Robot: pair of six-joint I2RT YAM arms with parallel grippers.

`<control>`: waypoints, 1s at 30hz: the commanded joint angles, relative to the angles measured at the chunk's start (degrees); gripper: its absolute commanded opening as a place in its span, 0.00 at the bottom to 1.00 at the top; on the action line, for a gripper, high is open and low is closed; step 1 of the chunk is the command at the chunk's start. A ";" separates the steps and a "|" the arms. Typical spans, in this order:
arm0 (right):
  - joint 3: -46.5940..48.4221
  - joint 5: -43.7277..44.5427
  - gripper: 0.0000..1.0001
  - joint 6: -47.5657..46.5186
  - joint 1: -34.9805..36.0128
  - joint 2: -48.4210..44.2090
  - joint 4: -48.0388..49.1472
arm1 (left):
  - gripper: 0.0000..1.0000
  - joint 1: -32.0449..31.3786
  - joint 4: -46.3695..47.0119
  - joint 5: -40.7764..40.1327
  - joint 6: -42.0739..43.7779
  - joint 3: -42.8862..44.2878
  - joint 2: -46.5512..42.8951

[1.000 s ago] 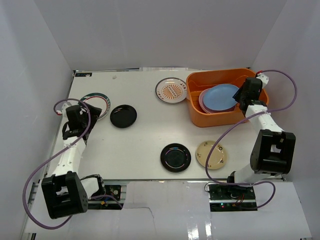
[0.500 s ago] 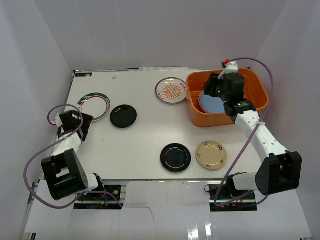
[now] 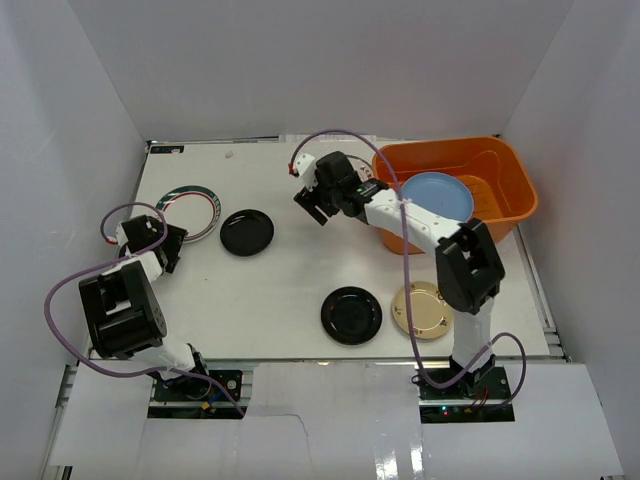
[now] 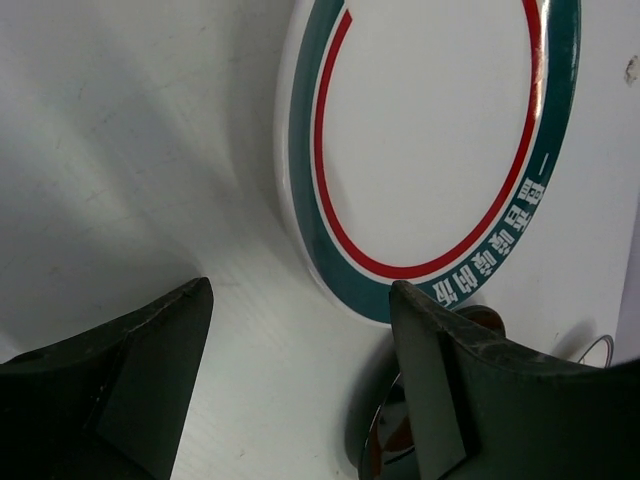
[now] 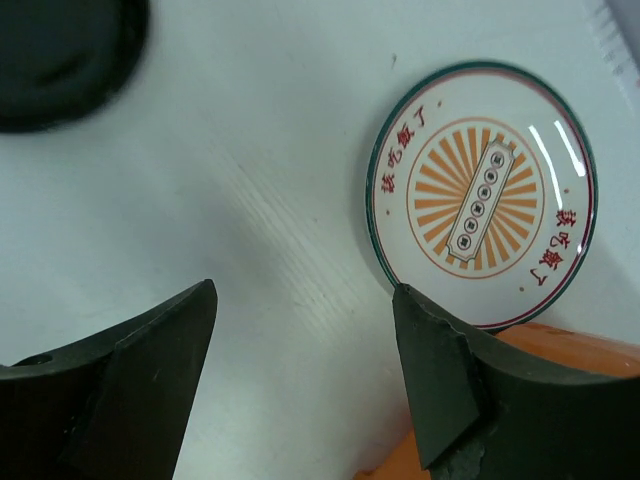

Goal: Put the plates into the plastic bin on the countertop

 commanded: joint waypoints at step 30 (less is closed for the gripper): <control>14.43 29.80 0.08 -20.54 6.75 30.36 18.62 | 0.72 0.22 1.23 -0.27 0.84 4.43 8.36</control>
